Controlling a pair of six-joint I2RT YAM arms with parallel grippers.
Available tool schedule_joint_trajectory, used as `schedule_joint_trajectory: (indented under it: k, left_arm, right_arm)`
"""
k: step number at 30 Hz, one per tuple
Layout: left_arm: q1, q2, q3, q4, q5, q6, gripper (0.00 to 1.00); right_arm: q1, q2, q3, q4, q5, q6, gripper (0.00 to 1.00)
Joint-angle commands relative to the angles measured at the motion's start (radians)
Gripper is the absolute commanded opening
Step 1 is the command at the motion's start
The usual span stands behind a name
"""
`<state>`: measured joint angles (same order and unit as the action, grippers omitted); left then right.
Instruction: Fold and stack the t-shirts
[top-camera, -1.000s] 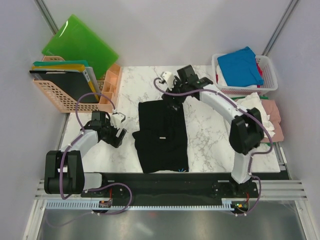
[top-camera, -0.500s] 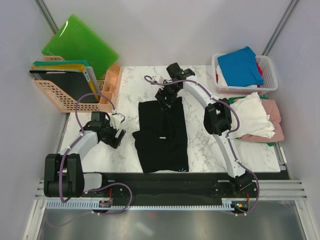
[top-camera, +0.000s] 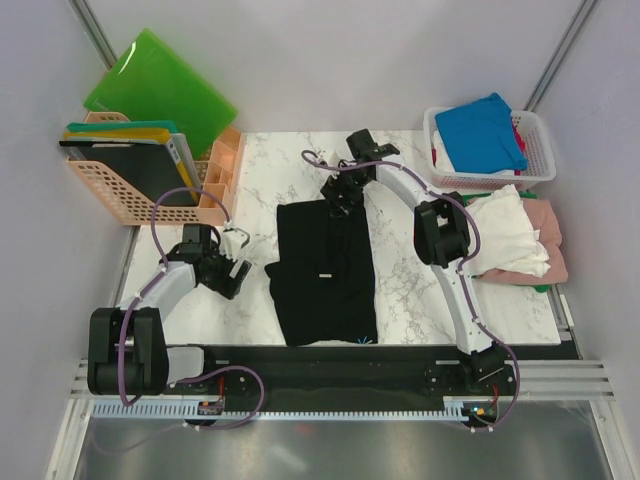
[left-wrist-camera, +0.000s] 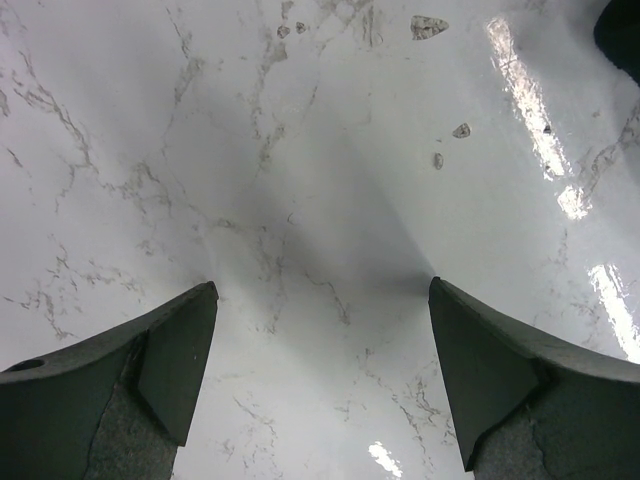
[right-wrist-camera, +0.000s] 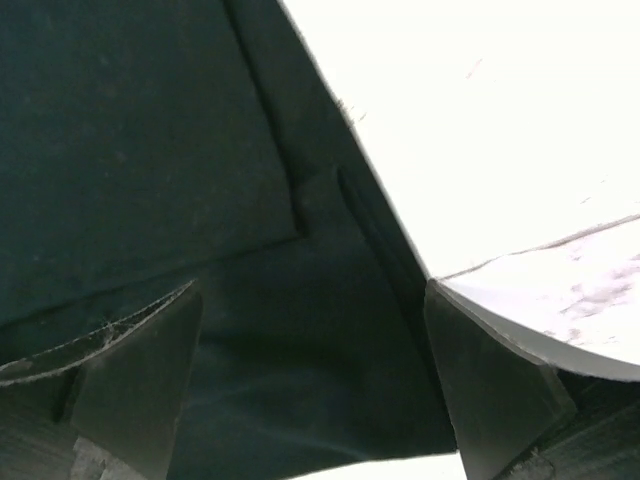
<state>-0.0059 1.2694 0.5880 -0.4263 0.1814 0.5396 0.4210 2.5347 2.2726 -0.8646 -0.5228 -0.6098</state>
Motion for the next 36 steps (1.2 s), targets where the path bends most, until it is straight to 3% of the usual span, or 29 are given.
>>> schedule_joint_trajectory:
  k: [1,13,17,23,26,29,30,33,36]
  left_arm:
    - [0.004,-0.027,0.018,-0.019,-0.026,0.017,0.93]
    - [0.003,-0.018,0.053,-0.049,-0.039,0.008,0.93]
    - [0.004,-0.001,0.056,-0.052,-0.048,0.01,0.93]
    - [0.003,0.041,0.078,-0.046,-0.037,0.011,0.93]
    - [0.003,0.077,0.099,-0.042,-0.02,0.002,0.92]
    - [0.003,0.096,0.114,-0.034,-0.002,-0.015,0.92]
    - [0.003,0.099,0.115,-0.028,0.003,-0.016,0.91]
    - [0.003,0.11,0.118,-0.019,0.009,-0.017,0.91]
    - [0.001,0.122,0.116,-0.009,0.012,-0.013,0.91]
  right_arm:
    - [0.012,-0.008,-0.042,0.11,-0.034,0.018,0.98]
    - [0.027,-0.004,-0.079,0.315,0.003,0.039,0.98]
    - [0.038,0.051,-0.021,0.248,-0.019,0.036,0.98]
    - [0.056,0.0,-0.136,0.193,-0.042,-0.033,0.96]
    - [0.067,0.001,-0.118,0.114,-0.048,-0.053,0.93]
    - [0.082,0.009,-0.087,0.018,-0.029,-0.097,0.75]
    - [0.087,0.007,-0.091,0.003,-0.029,-0.108,0.5]
    - [0.094,-0.016,-0.131,-0.005,-0.02,-0.113,0.0]
    - [0.101,-0.016,-0.14,-0.005,-0.006,-0.104,0.0]
